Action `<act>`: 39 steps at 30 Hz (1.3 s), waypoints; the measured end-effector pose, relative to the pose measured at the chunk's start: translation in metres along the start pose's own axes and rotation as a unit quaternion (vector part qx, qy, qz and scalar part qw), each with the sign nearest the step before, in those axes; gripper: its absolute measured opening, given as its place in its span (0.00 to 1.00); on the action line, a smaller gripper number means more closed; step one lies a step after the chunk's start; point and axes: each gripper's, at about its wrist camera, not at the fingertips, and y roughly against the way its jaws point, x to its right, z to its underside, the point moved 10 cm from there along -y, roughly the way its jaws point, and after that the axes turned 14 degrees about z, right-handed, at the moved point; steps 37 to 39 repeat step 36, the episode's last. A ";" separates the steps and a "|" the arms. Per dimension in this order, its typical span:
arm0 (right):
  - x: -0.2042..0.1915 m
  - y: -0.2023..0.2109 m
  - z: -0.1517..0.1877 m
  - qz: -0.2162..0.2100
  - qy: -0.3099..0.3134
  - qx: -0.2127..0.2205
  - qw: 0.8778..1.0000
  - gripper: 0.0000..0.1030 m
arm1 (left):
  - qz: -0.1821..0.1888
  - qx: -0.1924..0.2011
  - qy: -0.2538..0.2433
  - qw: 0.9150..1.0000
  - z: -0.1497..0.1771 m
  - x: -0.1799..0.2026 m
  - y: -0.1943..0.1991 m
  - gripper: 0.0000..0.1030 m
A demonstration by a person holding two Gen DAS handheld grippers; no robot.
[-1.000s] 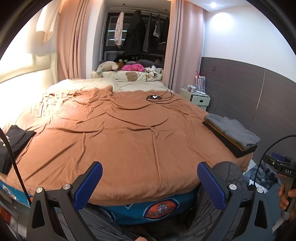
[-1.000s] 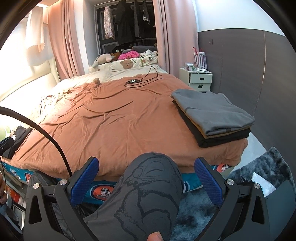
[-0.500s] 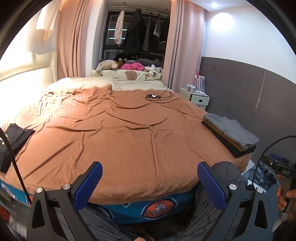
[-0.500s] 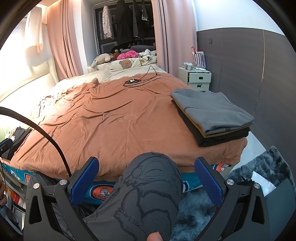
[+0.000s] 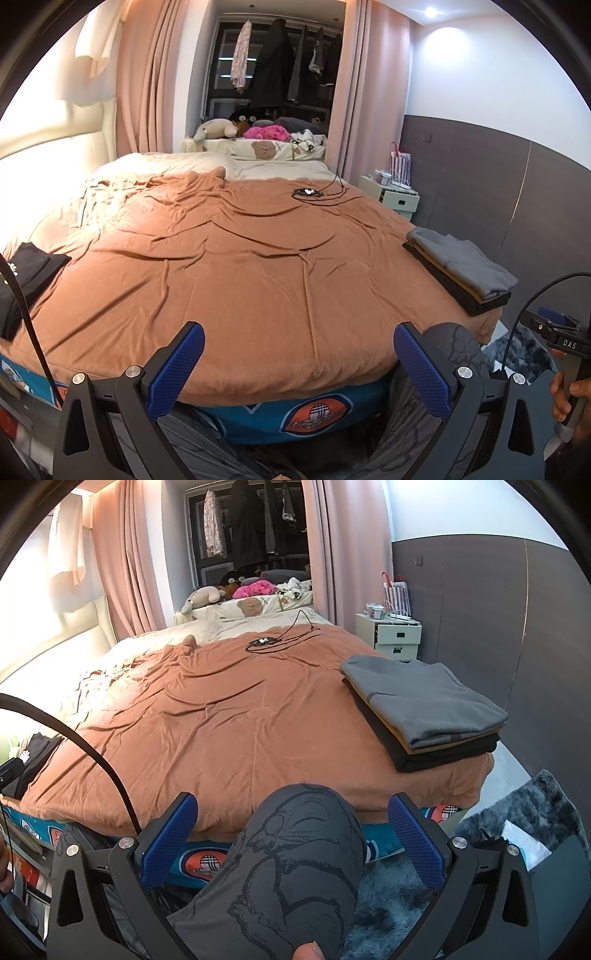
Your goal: Fold small clothes
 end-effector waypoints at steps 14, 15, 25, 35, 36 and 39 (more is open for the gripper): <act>0.005 0.001 -0.003 0.001 -0.001 -0.001 1.000 1.00 | 0.003 0.008 0.002 1.000 -0.002 0.006 0.003 1.00; 0.005 0.001 -0.003 0.000 0.000 -0.001 1.000 1.00 | 0.004 0.009 0.004 1.000 -0.001 0.006 0.003 1.00; 0.004 -0.001 0.001 -0.007 0.004 -0.006 1.000 1.00 | 0.007 0.003 0.008 1.000 -0.002 0.009 0.005 1.00; 0.006 -0.004 -0.002 0.004 0.007 -0.013 1.000 1.00 | 0.013 -0.006 0.008 1.000 -0.001 0.012 0.002 1.00; 0.006 -0.004 -0.002 0.005 0.007 -0.013 1.000 1.00 | 0.012 -0.007 0.008 1.000 -0.003 0.013 0.002 1.00; 0.006 -0.004 -0.002 0.005 0.007 -0.013 1.000 1.00 | 0.012 -0.007 0.008 1.000 -0.003 0.013 0.002 1.00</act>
